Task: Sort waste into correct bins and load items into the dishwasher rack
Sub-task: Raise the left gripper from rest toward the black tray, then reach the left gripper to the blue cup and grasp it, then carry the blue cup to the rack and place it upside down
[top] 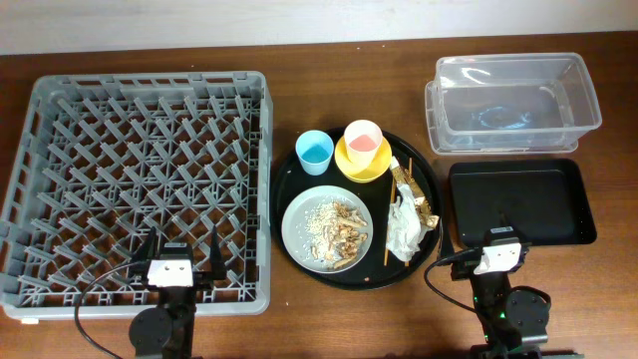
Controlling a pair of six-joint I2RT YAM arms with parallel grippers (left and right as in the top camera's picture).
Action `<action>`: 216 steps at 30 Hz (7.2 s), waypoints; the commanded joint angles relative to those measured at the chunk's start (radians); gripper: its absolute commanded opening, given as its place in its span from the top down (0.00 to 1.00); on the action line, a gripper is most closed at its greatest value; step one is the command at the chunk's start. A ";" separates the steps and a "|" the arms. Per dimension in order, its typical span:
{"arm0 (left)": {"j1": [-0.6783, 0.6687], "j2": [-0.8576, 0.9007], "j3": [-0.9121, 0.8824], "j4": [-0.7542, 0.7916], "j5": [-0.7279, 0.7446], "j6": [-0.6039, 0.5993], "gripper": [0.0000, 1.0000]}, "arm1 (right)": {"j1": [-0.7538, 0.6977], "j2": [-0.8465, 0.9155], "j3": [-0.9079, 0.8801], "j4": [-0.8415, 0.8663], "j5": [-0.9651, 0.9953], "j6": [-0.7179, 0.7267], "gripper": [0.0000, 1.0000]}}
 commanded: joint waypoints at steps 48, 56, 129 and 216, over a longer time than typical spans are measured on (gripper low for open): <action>-0.004 -0.003 -0.004 0.079 0.213 -0.017 0.01 | 0.006 -0.007 -0.005 -0.005 0.012 -0.003 0.01; -0.004 0.002 -0.001 0.597 0.338 -0.014 0.00 | 0.006 -0.007 -0.005 -0.005 0.012 -0.003 0.01; -0.524 2.136 1.846 -0.889 0.186 0.113 0.48 | 0.006 -0.007 -0.005 -0.005 0.012 -0.003 0.01; 0.276 2.190 2.178 -1.176 0.944 -0.316 0.99 | 0.006 -0.007 -0.005 -0.005 0.012 -0.003 0.01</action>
